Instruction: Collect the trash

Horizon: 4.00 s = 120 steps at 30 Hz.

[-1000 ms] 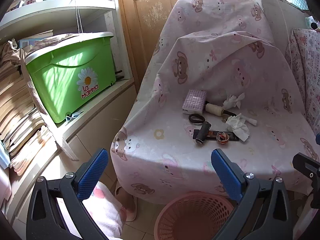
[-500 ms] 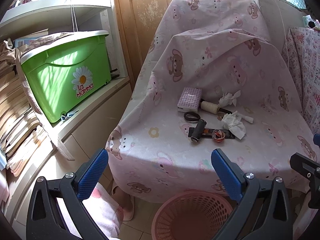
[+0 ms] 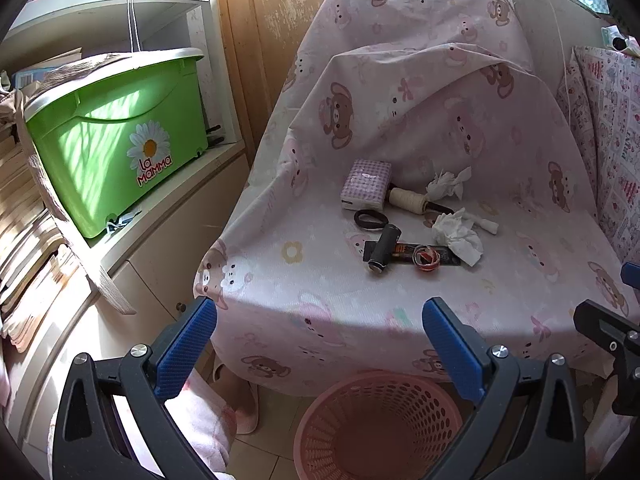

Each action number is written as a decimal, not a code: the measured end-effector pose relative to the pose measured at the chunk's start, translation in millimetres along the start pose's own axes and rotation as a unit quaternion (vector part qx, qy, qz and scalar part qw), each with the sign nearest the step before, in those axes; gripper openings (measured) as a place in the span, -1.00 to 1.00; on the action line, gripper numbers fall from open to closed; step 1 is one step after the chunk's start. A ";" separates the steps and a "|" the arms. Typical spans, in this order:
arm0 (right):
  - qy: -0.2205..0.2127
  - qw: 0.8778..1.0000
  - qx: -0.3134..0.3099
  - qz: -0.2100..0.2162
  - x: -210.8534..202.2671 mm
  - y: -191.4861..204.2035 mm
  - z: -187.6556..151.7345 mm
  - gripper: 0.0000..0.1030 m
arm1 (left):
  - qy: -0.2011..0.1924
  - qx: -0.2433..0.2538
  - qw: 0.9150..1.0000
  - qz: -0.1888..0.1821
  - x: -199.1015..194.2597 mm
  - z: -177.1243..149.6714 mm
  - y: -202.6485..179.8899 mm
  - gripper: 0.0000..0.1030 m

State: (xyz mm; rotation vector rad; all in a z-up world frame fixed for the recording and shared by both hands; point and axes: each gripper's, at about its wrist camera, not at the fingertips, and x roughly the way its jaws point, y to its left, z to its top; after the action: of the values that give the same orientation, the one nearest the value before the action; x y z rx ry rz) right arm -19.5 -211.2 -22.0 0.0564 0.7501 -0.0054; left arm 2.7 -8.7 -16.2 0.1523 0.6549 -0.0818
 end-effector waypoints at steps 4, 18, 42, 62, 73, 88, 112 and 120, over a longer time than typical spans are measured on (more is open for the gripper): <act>-0.002 1.000 -0.003 -0.005 -0.5 0.4 -0.6 1.00 | -0.002 0.002 1.000 -0.004 -1.9 0.4 -1.7 0.98; -0.006 1.000 0.002 -0.020 -1.5 -2.8 0.2 1.00 | 0.004 -0.022 1.000 -0.007 0.6 -0.8 7.0 0.97; -0.010 0.999 -0.025 -0.047 -3.0 6.2 -4.8 1.00 | 0.017 -0.060 0.998 -0.025 0.7 -6.7 18.2 0.97; 0.070 0.997 0.011 -0.018 29.7 -3.6 -6.8 -0.50 | 0.064 -0.061 0.991 -0.103 26.5 12.9 11.8 0.33; 0.071 0.997 -0.013 0.031 52.2 -4.9 51.3 -0.50 | 0.151 0.056 0.978 -0.132 96.8 57.0 -22.1 -0.37; 0.091 0.992 0.028 0.082 128.5 -3.2 60.2 0.11 | 0.137 0.022 0.977 -0.161 127.4 51.8 -20.8 -0.69; 0.043 0.991 0.069 0.102 112.9 -8.5 80.6 -0.90 | 0.040 -0.036 0.984 -0.167 72.8 64.7 15.2 -0.78; 0.021 0.995 0.041 0.083 54.6 -5.7 56.1 -0.90 | 0.026 -0.009 0.987 -0.157 36.3 46.4 10.2 -0.78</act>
State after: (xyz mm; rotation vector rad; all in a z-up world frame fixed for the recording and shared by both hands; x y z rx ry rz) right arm 58.5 -219.0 -18.5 0.1982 0.7855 0.1229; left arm 60.4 -7.3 -0.9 0.0318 0.7286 -0.3766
